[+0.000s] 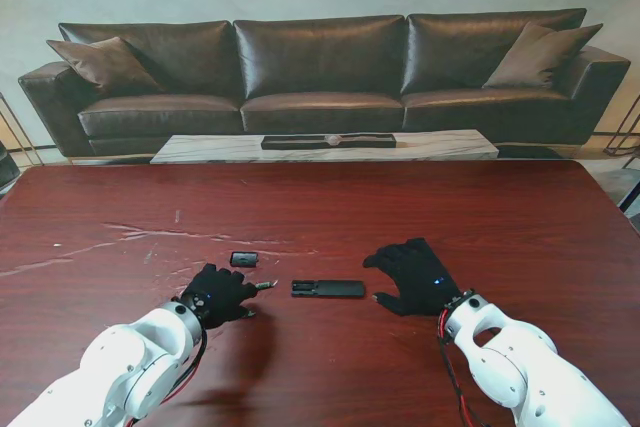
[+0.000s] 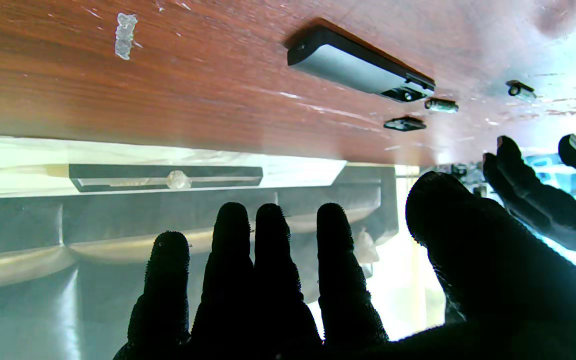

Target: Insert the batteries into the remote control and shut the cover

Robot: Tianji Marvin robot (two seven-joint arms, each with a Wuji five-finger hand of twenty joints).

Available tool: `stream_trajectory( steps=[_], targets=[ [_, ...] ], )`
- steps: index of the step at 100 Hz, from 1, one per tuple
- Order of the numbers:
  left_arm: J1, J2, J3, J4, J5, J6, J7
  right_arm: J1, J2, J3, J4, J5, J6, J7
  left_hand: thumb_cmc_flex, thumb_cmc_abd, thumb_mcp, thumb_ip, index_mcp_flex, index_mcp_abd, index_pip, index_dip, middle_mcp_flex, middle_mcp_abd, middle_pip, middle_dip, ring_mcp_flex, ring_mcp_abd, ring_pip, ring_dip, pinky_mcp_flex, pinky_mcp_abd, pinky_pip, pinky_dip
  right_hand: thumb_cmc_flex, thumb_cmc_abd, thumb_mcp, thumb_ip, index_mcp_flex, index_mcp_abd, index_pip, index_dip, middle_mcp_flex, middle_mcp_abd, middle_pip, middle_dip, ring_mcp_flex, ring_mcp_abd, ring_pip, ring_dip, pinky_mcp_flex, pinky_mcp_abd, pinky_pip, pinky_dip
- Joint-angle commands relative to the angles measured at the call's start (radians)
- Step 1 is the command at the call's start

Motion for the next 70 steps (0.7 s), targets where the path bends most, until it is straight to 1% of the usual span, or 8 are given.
stream_trajectory(
  steps=[1,13,35,53,60,70],
  targets=[
    [-0.002,0.003,0.011,0.022,0.014,0.003,0.0,-0.005,-0.004,-0.004,-0.001,-0.001,-0.002,0.003,0.054,-0.021,0.023,-0.016,0.016,0.016,0.02,0.013,0.025,-0.024,0.014,0.003,0.024,-0.005,0.017,-0.005,0.008,0.017,0.015,-0.011,-0.009,0.014,-0.014,0.02,0.012,0.011,-0.013,-0.001,0.003,0.012,-0.011,-0.007,0.013,0.011,-0.011,-0.005,-0.003,0.002,-0.017,-0.02],
    [-0.015,0.004,0.033,0.048,0.016,0.014,0.014,-0.005,-0.005,-0.004,-0.001,0.0,0.002,0.003,0.065,-0.042,0.025,-0.016,0.032,0.005,0.044,0.02,0.04,-0.033,0.027,0.004,0.039,-0.008,0.023,-0.006,0.023,0.018,0.022,-0.021,-0.008,0.017,-0.016,0.02,0.012,0.008,-0.016,0.0,0.002,0.012,-0.012,-0.007,0.012,0.012,-0.012,-0.004,-0.003,0.002,-0.017,-0.02],
    [-0.03,0.003,0.067,0.08,0.002,0.058,0.033,-0.005,-0.006,-0.001,0.002,0.004,0.0,-0.003,0.068,-0.054,0.028,-0.017,0.043,0.015,0.066,0.009,0.066,-0.011,0.032,-0.005,0.063,0.001,0.023,-0.016,0.047,0.022,0.035,-0.036,-0.006,0.018,-0.018,0.021,0.013,0.009,-0.018,0.002,0.001,0.013,-0.012,-0.006,0.011,0.011,-0.012,-0.004,-0.003,0.002,-0.017,-0.02],
    [-0.058,0.002,0.105,0.117,-0.025,0.08,0.059,-0.006,-0.006,0.0,0.001,0.007,-0.001,-0.001,0.066,-0.053,0.029,-0.016,0.032,0.028,0.066,-0.005,0.078,-0.009,0.028,-0.018,0.071,0.008,0.023,-0.025,0.053,0.028,0.041,-0.046,-0.007,0.019,-0.02,0.021,0.013,0.008,-0.019,0.004,0.002,0.014,-0.012,-0.006,0.011,0.012,-0.012,-0.003,-0.003,0.002,-0.017,-0.02],
    [-0.069,0.001,0.119,0.129,-0.04,0.091,0.062,-0.006,-0.006,0.0,0.002,0.005,-0.003,-0.004,0.069,-0.056,0.031,-0.015,0.031,0.027,0.068,-0.008,0.084,-0.009,0.027,-0.023,0.075,0.012,0.023,-0.028,0.054,0.031,0.042,-0.049,-0.006,0.02,-0.02,0.021,0.013,0.008,-0.02,0.005,0.002,0.013,-0.012,-0.006,0.012,0.012,-0.012,-0.003,-0.003,0.002,-0.017,-0.02],
    [-0.078,0.001,0.132,0.141,-0.041,0.101,0.064,-0.007,-0.006,0.002,0.004,0.006,-0.002,-0.007,0.072,-0.056,0.033,-0.014,0.026,0.024,0.068,-0.013,0.091,-0.007,0.026,-0.029,0.079,0.016,0.023,-0.031,0.059,0.039,0.045,-0.053,-0.005,0.021,-0.022,0.021,0.014,0.008,-0.02,0.005,0.002,0.014,-0.012,-0.006,0.011,0.012,-0.012,-0.003,-0.003,0.002,-0.017,-0.02]
  ],
)
